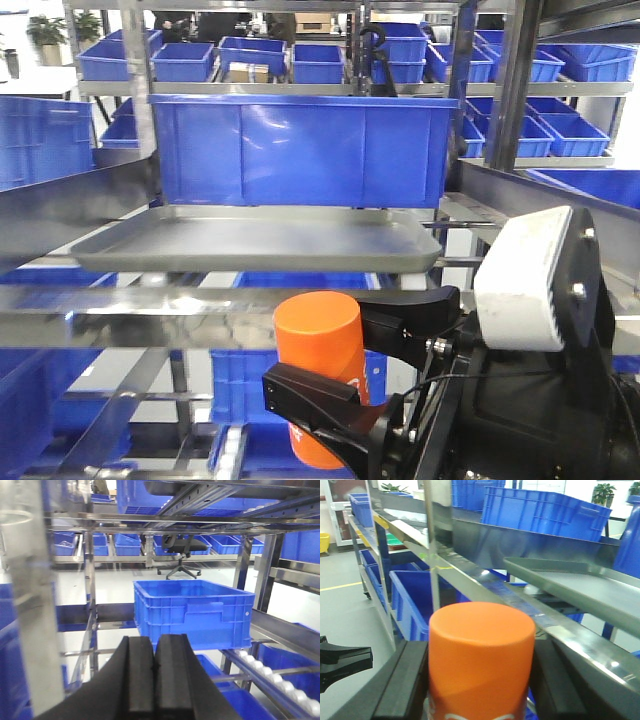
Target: Grab orange capacitor from left shelf to right conveyor
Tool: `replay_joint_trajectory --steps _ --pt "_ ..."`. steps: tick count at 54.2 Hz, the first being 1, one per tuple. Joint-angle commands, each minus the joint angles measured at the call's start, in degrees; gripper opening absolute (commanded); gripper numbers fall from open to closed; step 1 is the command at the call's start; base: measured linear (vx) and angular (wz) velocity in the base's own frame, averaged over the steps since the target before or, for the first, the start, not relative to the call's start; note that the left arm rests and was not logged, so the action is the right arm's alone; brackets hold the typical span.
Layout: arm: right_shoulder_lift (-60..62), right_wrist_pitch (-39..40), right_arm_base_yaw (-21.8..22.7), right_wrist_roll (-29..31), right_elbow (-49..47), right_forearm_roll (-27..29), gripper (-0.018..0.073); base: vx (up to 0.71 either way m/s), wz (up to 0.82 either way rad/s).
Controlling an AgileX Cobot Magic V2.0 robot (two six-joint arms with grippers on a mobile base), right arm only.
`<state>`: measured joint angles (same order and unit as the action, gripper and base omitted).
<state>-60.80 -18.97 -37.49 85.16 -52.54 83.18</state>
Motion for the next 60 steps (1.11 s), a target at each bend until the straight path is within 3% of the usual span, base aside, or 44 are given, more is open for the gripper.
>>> replay_joint_trajectory --steps 1,60 --pt "1.1 0.3 0.1 0.4 -1.7 1.8 -0.0003 -0.13 0.10" --pt "1.1 0.3 0.1 0.4 -1.7 1.8 -0.0003 -0.15 0.04"
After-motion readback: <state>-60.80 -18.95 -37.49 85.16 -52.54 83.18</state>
